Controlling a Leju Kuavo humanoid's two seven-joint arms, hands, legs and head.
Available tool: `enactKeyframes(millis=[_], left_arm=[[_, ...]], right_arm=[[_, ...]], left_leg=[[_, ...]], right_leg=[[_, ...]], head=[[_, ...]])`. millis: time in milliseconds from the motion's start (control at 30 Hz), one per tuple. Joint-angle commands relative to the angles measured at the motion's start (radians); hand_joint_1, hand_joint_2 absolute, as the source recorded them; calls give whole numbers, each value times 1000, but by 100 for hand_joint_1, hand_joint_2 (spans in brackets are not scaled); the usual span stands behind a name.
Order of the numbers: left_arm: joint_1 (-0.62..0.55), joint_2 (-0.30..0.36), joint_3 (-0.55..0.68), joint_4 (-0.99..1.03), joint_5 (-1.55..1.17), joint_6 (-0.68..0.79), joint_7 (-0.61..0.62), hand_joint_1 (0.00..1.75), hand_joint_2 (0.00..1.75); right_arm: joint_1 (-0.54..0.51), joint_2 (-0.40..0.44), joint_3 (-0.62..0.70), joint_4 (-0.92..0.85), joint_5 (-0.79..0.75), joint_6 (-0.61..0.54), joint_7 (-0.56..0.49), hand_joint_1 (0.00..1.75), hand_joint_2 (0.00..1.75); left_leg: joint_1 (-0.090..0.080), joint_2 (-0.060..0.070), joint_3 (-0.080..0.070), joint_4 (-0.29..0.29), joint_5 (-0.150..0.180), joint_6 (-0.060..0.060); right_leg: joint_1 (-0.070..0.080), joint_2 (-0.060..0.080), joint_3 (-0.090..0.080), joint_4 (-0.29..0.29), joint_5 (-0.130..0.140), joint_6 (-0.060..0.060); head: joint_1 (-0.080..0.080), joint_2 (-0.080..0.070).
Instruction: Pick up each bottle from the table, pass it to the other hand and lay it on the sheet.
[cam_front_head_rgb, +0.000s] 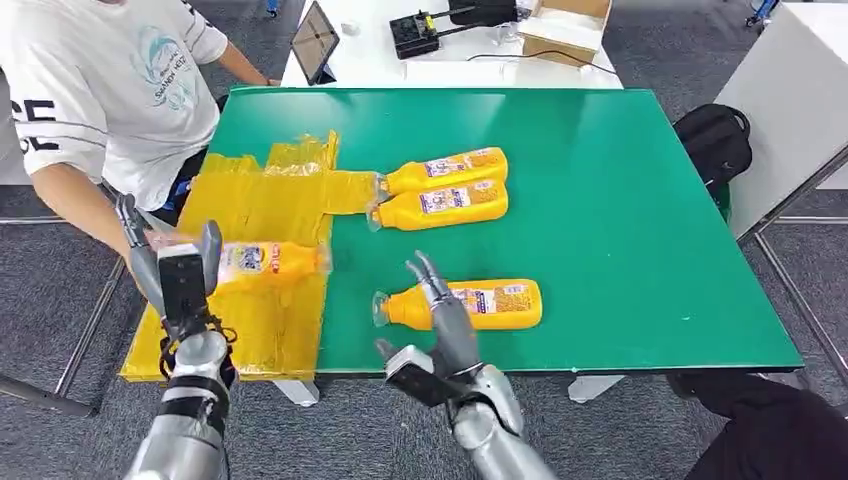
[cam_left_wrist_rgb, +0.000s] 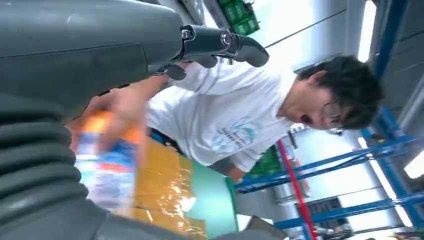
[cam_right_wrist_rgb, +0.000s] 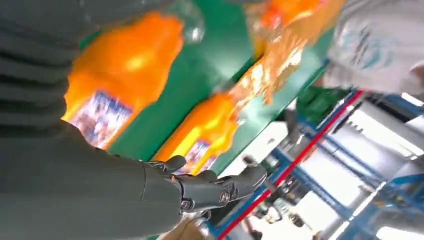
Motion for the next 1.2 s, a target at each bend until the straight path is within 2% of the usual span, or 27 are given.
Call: enactKeyframes(millis=[33,200,300,400,567,800,967,1200], left_arm=[[48,-7,-96,-117,51,-1,4,0,175],[121,-9,-223,-94,129,-1,4,0,175],[141,-9,-244,-77,137,-1,4,0,175],[141,-18,-232,-44,36,-1,4,0,175],[121,-34,-244,0,-6,-1,4,0,175],[100,-36,-264,42,22,-1,4,0,175],[85,-35,-269,74,33,-1,4,0,175],[85,-35,-269,74,33,-1,4,0,175]], right_arm=[[-83,-72,-31,71,68,-28,53,0,175],[-198,-139,-60,116,188,64,155,0,175],[-239,-150,-69,143,222,104,181,0,175],[-292,-156,-84,217,227,174,203,0,175],[-392,-179,-62,443,251,282,225,0,175],[-415,-202,-67,505,248,294,227,0,175],[-425,-238,-64,533,234,377,215,0,175],[-425,-238,-64,533,234,377,215,0,175]], left_leg=[[0,0,4,-1,-1,1],[-1,0,4,-1,-1,2],[0,0,3,-1,-1,2],[0,1,5,-1,-2,2],[0,0,3,-1,-1,1],[0,-1,4,-1,-1,1],[0,-3,6,-1,0,2],[0,-2,8,-1,0,1]], right_leg=[[1,-1,4,-1,-1,-3],[0,-1,4,0,-1,-2],[0,-1,3,0,-1,-1],[1,-1,6,-1,-1,-3],[1,-1,4,-1,0,-2],[1,-3,5,-1,-1,-2],[2,-5,7,-2,-1,-3],[1,-3,9,-2,0,-3]], head=[[0,0],[0,0],[0,0],[0,0],[0,0],[0,0],[0,0],[-1,0]])
